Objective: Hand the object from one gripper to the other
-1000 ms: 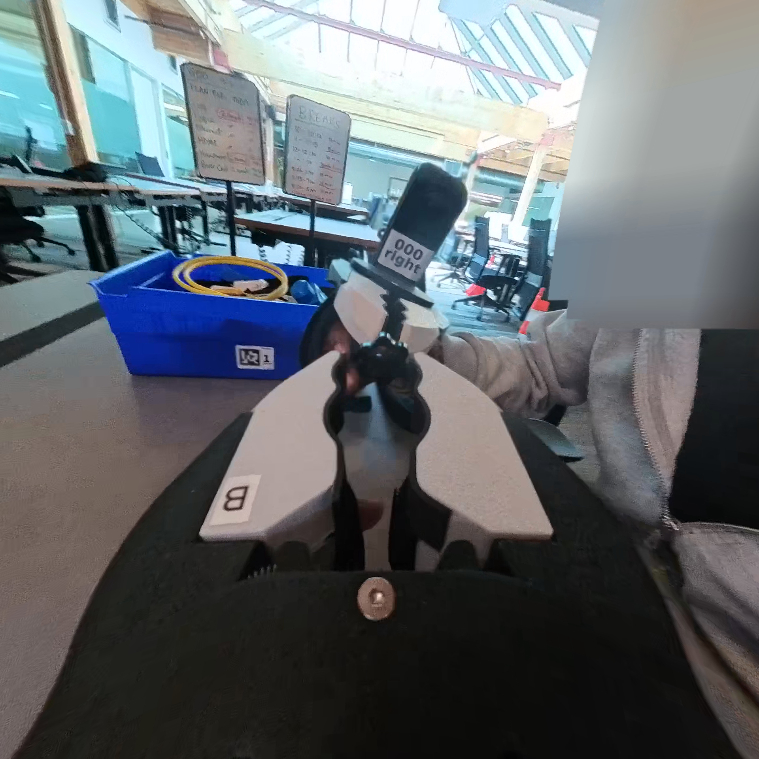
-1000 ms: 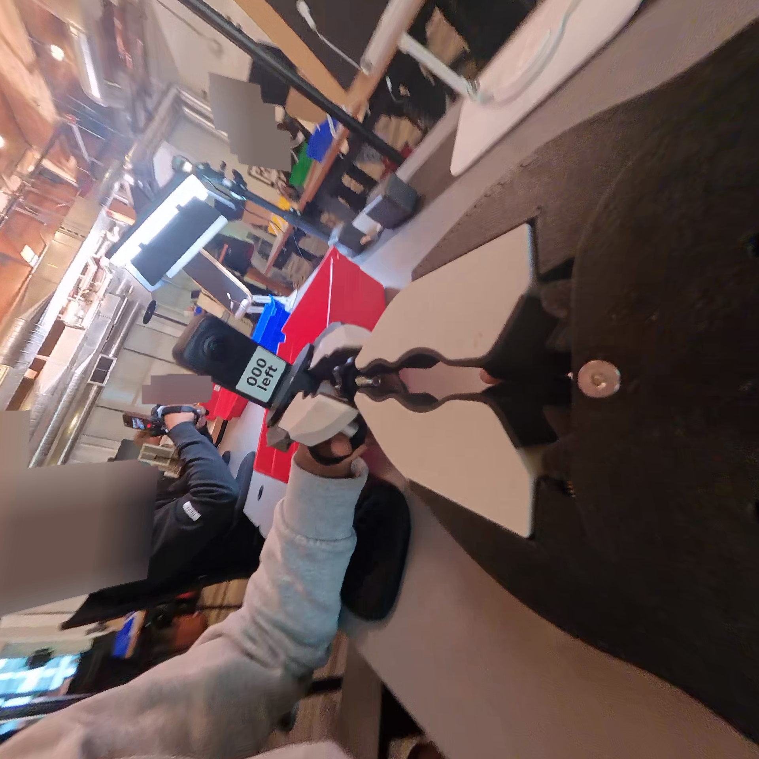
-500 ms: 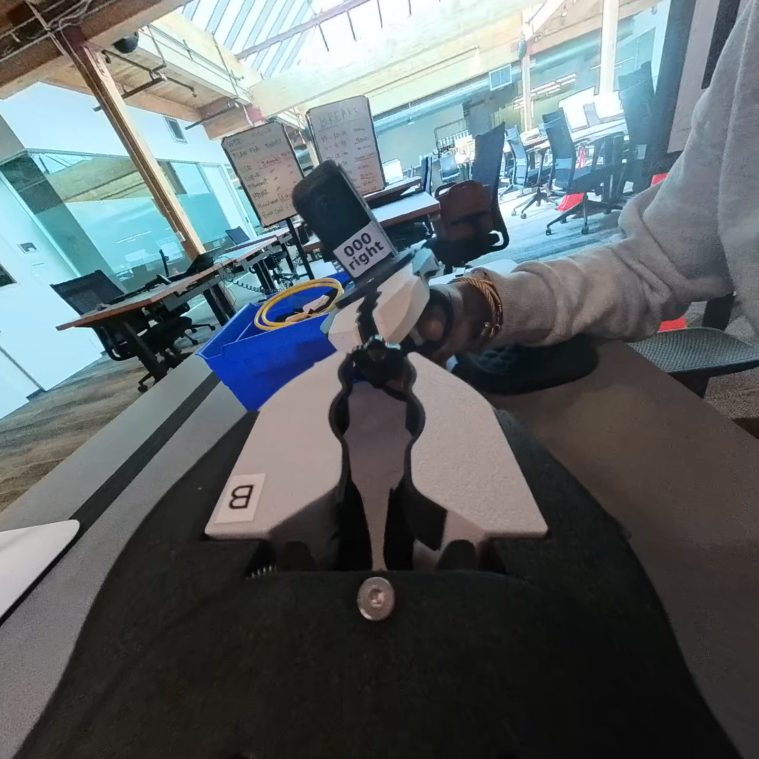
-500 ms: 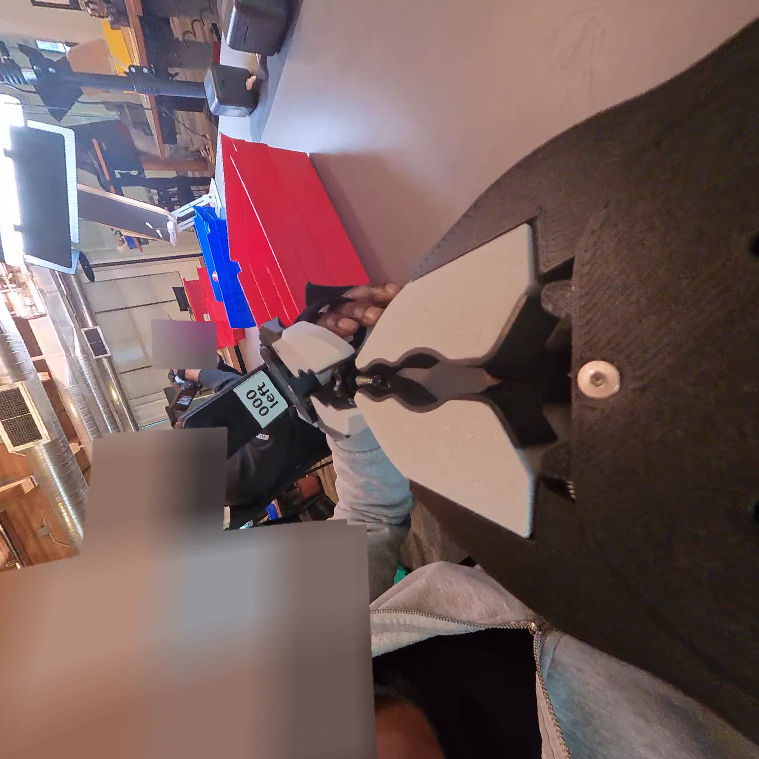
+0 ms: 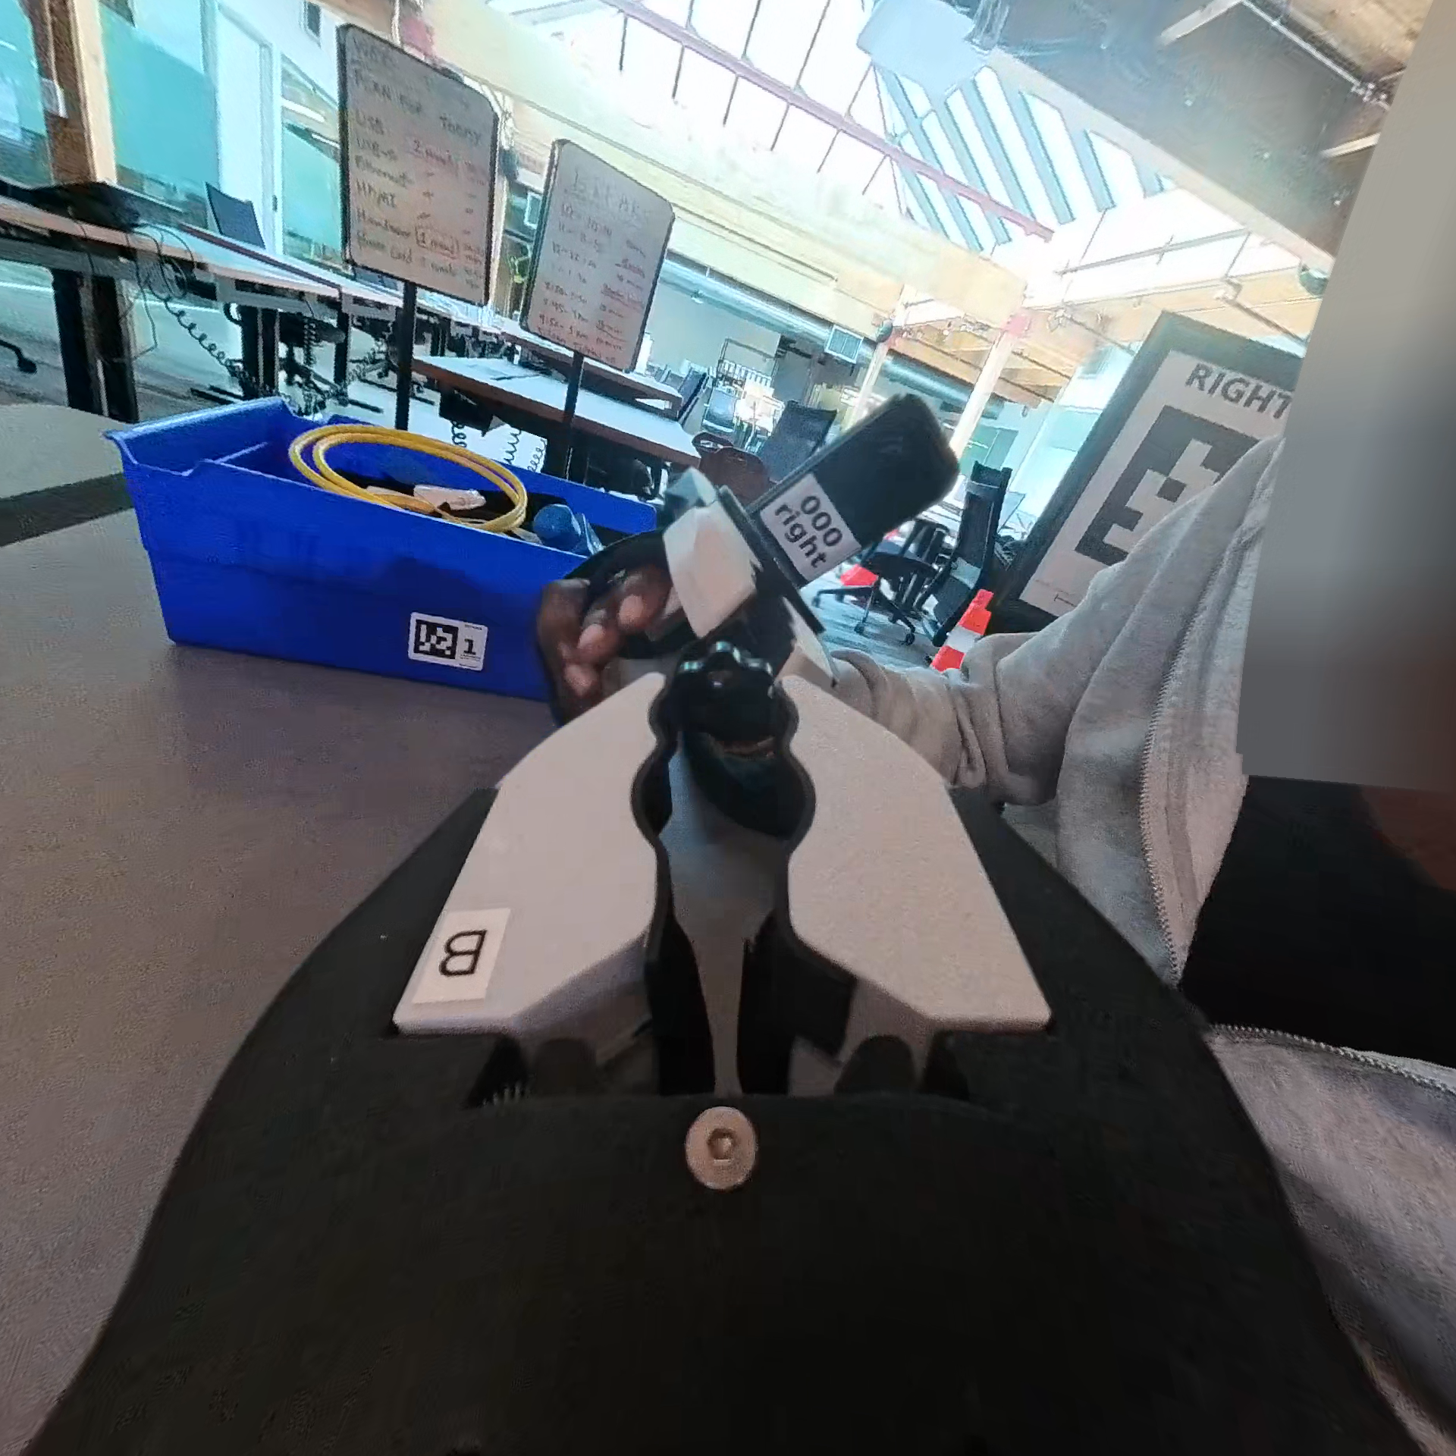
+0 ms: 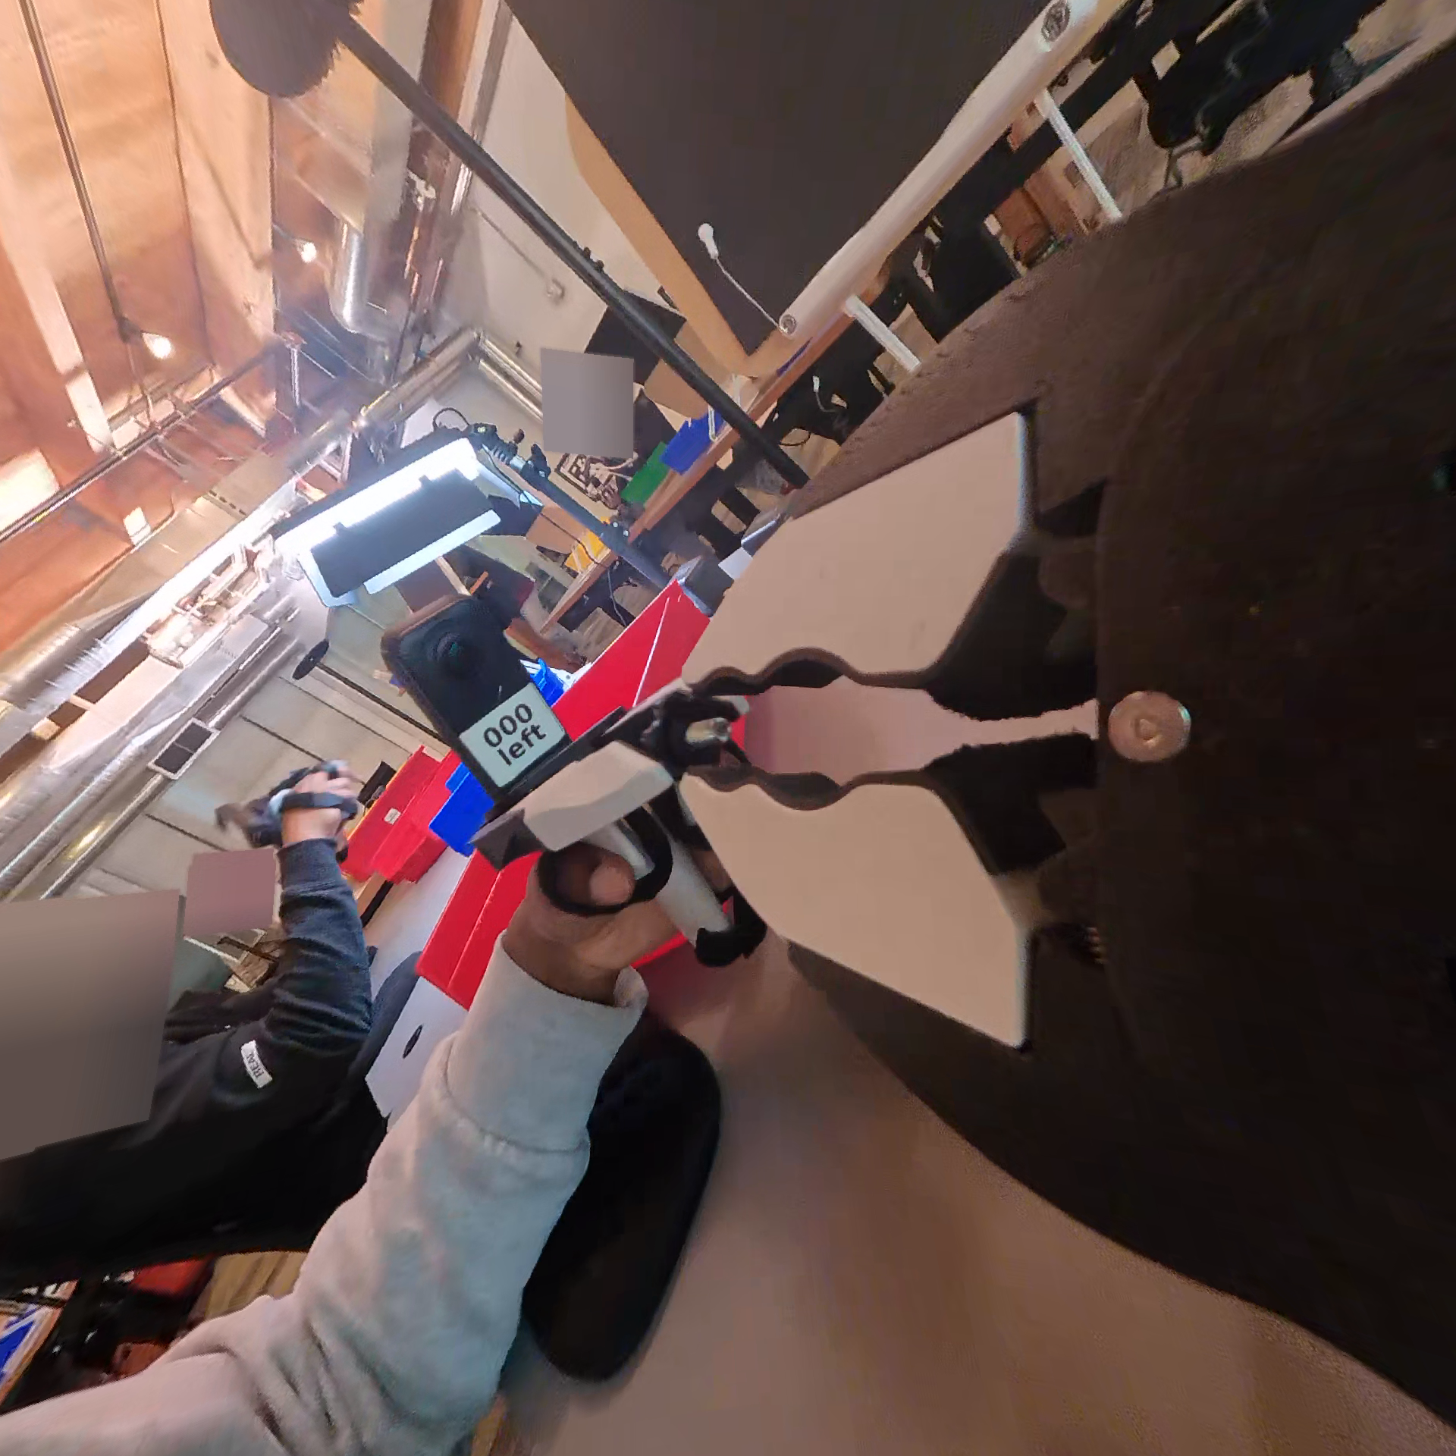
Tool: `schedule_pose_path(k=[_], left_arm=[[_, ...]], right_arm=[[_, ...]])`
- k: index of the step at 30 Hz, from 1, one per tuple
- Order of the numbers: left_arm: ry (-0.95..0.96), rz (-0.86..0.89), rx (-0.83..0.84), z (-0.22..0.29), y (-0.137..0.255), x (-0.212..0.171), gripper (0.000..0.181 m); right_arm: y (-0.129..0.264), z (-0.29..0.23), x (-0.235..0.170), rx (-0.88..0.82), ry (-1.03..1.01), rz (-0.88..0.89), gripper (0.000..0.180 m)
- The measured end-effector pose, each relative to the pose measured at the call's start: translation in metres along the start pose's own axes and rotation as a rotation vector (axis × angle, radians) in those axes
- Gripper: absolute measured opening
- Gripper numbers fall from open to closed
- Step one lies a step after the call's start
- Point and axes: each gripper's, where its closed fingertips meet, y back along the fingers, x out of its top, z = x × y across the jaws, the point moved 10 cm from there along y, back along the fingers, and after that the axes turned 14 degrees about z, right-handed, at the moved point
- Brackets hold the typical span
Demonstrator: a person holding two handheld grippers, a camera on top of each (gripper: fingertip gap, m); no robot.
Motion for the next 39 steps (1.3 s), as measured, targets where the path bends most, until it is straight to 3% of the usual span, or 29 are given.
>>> schedule_pose_path(k=[6,9,11,13,16,19,26,29,33,39], left_arm=[[0.003,-0.021,-0.018,0.001,-0.002,-0.002,0.022],[-0.105,0.0,-0.025,0.002,-0.003,-0.003,0.025],[-0.287,0.028,-0.025,0.007,-0.003,-0.005,0.041],[-0.483,0.008,-0.013,0.012,-0.004,-0.007,0.046],[-0.599,-0.019,-0.024,0.017,-0.005,-0.008,0.04],[-0.613,0.001,0.001,0.016,-0.004,-0.007,0.027],[-0.514,0.008,0.01,0.013,-0.003,-0.004,0.023],[-0.35,0.064,0.017,0.01,-0.003,0.0,0.023],[-0.185,0.105,0.0,0.005,-0.001,0.004,0.023],[-0.16,0.073,-0.007,0.005,-0.003,0.001,0.023]], right_arm=[[-0.001,-0.002,-0.001,0.043,0.014,-0.029,0.006],[0.0,0.001,-0.001,0.037,-0.069,-0.022,0.006],[0.001,0.005,-0.002,0.021,-0.222,0.005,0.006],[0.002,0.011,-0.007,0.009,-0.439,0.022,0.006],[0.006,0.016,-0.016,0.0,-0.74,0.085,0.006],[0.007,0.017,-0.019,0.005,-0.86,0.125,0.006],[0.006,0.016,-0.018,0.008,-0.787,0.097,0.006],[0.005,0.014,-0.013,-0.019,-0.531,0.082,0.02],[0.002,0.007,-0.003,-0.019,-0.175,0.025,0.021],[0.003,0.005,0.004,-0.03,-0.069,0.057,0.015]])
